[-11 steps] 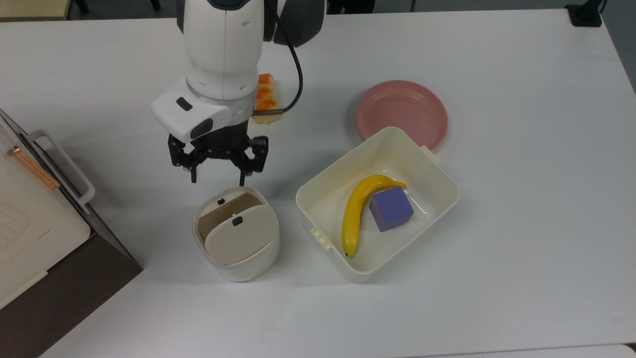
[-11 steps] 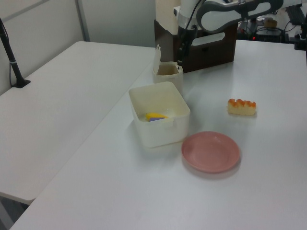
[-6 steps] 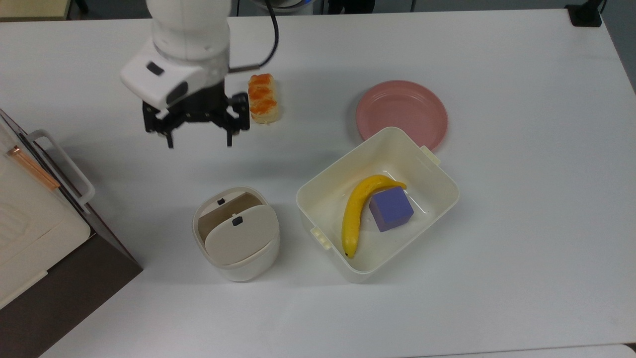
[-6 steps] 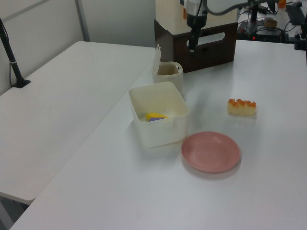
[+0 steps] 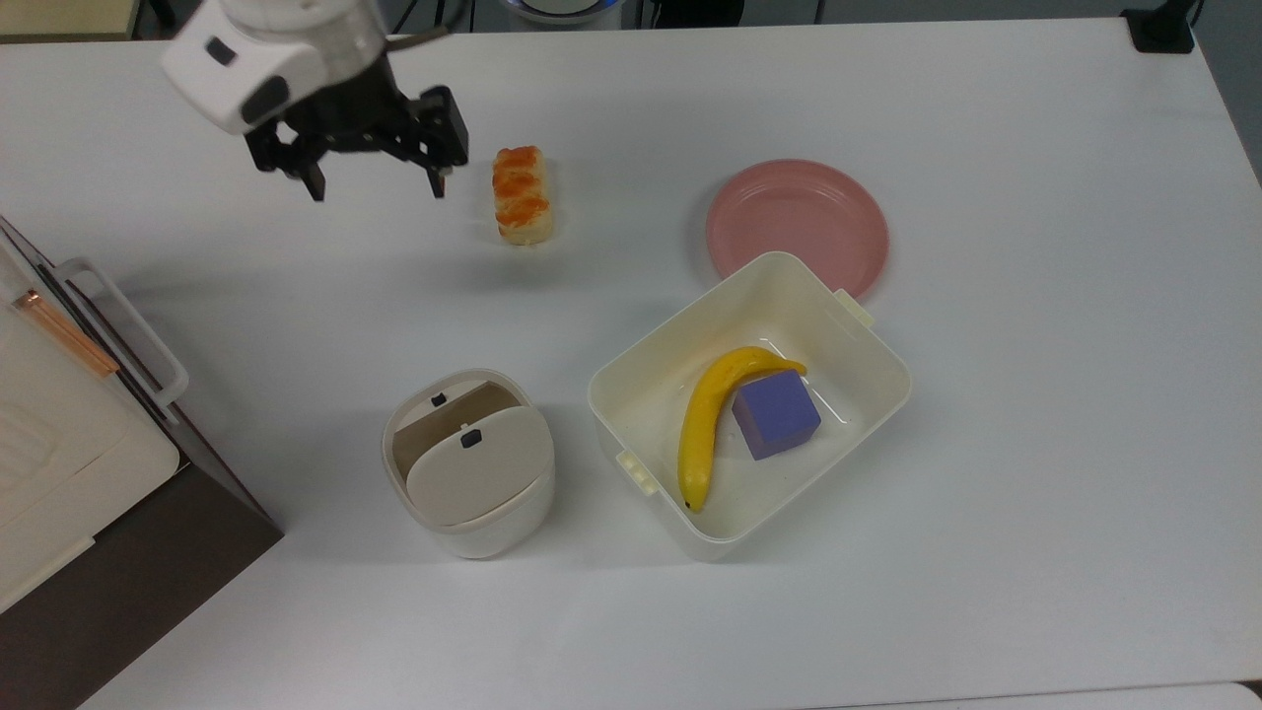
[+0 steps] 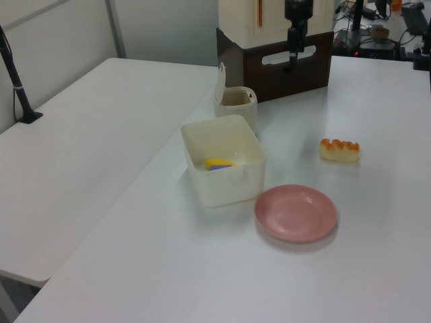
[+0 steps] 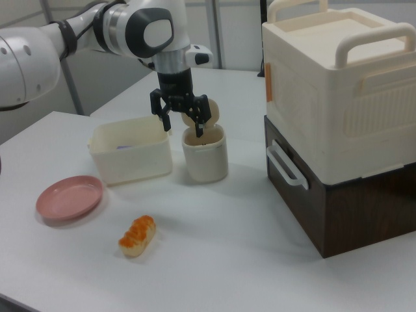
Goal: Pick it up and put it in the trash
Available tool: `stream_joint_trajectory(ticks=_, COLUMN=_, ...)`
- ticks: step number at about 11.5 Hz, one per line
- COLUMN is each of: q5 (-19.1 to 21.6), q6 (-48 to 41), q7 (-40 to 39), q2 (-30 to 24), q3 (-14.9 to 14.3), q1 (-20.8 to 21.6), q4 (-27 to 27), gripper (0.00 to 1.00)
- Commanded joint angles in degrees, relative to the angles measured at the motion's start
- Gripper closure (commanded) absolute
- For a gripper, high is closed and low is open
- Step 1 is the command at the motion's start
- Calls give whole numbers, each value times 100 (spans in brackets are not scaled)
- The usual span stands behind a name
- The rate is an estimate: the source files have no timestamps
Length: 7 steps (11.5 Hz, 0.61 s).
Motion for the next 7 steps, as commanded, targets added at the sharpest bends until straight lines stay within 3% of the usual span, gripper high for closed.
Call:
stream_joint_trajectory(ticks=1, q5=303, q6=-218, q7=3, q2=-227, q3=-171, q1=-20, q4=52, gripper=0)
stream_joint_trajectory(ticks=4, q5=337, q6=-209, q7=21, q2=-472, q3=-206, q1=-20, q4=26, gripper=0)
stream_joint_trajectory(ticks=7, q5=558, q6=-297, q7=380, q2=-929, q3=-566, q1=182, q4=-114, gripper=0)
